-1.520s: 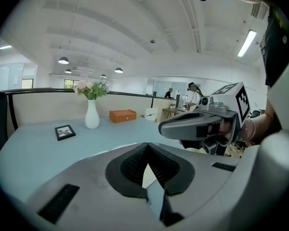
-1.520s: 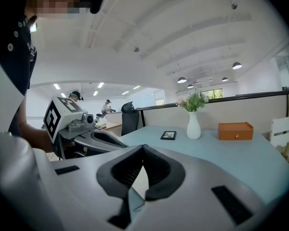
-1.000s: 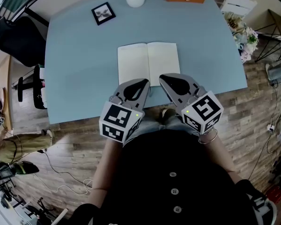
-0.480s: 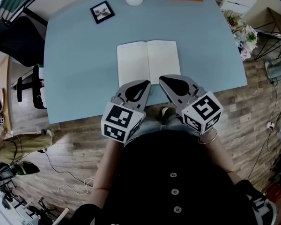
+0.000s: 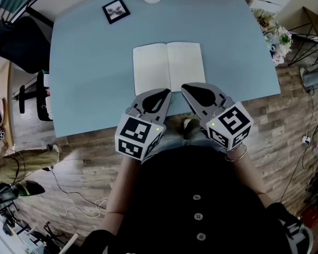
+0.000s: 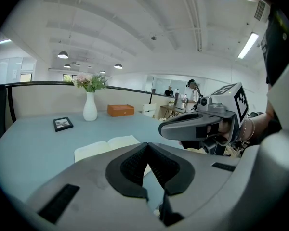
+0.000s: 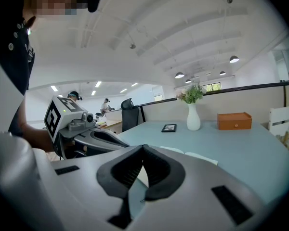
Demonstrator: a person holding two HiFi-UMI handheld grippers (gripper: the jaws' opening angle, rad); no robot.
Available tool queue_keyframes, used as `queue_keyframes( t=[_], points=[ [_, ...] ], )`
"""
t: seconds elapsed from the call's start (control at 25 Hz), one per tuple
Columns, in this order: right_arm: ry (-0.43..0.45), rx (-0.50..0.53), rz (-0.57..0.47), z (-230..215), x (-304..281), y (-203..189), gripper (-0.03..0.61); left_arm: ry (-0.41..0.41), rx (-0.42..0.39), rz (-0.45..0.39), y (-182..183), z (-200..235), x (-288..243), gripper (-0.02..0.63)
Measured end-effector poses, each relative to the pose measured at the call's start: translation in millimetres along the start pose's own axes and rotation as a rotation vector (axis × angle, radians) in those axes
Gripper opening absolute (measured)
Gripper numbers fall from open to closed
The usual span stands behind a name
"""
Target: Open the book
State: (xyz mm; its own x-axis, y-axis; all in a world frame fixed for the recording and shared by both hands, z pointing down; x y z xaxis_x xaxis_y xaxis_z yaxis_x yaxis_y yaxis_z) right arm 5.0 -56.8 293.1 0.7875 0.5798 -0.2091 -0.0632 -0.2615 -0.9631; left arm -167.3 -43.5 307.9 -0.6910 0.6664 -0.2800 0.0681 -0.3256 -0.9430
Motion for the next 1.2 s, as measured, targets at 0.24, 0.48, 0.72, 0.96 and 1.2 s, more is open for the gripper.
queue_keyframes(
  t=[0.24, 0.48, 0.72, 0.96, 1.2],
  points=[
    [-0.001, -0.001, 0.000, 0.8, -0.4, 0.1, 0.002, -0.004, 0.003, 0.003, -1.5, -1.9, 0.5, 0.009],
    [0.004, 0.002, 0.005, 3.2, 0.1, -0.7, 0.002, -0.002, 0.010, 0.005, -3.0, -2.5, 1.9, 0.009],
    [0.012, 0.008, 0.012, 4.4, -1.3, -1.5, 0.002, -0.005, 0.013, 0.010, -4.6, -1.9, 2.1, 0.009],
    [0.008, 0.009, 0.012, 1.9, -2.6, -1.6, 0.002, -0.023, 0.018, 0.026, -5.8, 0.2, -2.2, 0.009],
    [-0.001, 0.013, 0.012, 2.2, -1.7, -1.3, 0.002, -0.024, 0.013, 0.026, -4.5, 0.0, -2.7, 0.009]
  ],
)
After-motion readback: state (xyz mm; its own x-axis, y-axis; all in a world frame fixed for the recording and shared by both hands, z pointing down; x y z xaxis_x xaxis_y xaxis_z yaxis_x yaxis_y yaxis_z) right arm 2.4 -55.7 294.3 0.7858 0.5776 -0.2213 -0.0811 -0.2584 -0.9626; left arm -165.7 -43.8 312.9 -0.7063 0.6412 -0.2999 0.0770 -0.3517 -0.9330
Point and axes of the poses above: the fingertips, and each gripper's own axes: x backward along the fingers, z to its left, y out of its top, the point moved 10 cm from there along x, backward along the fingers, and after that the axes turned 9 degrees about -z, right-handed, at the moved point
